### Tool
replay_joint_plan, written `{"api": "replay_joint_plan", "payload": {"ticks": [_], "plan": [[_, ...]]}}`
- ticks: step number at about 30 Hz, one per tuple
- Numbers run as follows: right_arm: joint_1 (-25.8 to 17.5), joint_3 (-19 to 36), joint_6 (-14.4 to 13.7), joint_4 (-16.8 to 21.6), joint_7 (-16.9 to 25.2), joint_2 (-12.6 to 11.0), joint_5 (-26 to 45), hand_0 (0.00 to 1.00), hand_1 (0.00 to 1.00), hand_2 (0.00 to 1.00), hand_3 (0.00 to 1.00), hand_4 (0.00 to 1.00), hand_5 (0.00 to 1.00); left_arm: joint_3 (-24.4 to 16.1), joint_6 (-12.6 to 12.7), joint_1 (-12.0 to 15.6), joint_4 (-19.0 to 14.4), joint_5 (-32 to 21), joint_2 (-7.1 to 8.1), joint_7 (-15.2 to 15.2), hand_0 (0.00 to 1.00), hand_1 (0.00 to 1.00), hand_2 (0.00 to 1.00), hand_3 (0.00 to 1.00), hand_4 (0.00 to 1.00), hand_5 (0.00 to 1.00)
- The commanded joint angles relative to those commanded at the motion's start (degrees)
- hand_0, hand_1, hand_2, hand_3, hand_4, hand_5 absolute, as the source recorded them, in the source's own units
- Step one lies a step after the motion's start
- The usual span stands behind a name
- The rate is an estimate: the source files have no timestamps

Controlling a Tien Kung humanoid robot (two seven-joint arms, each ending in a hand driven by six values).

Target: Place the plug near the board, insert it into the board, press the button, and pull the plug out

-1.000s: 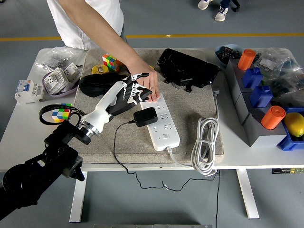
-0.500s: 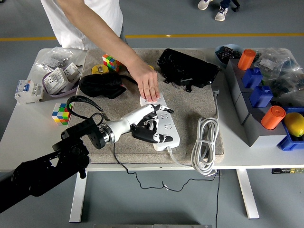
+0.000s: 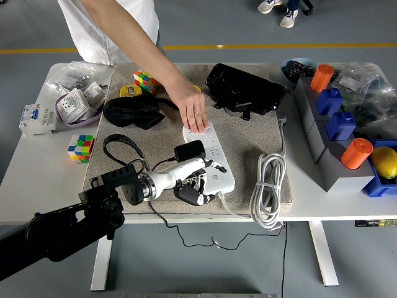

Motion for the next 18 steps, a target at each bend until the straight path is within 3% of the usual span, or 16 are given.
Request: {"api": "replay_joint_plan", "payload": {"ticks": [18], "plan": [[0.11,-0.16,0.01,0.10,0.05,-0.31,-0.06,0.673,0.687,0.682,0.585,0.998,0.566,2.27,-0.24,-0.88,2.33,0.71,-0.28,0.92,0.046,0.093,0.188,0.846,0.684,0.002]]}}
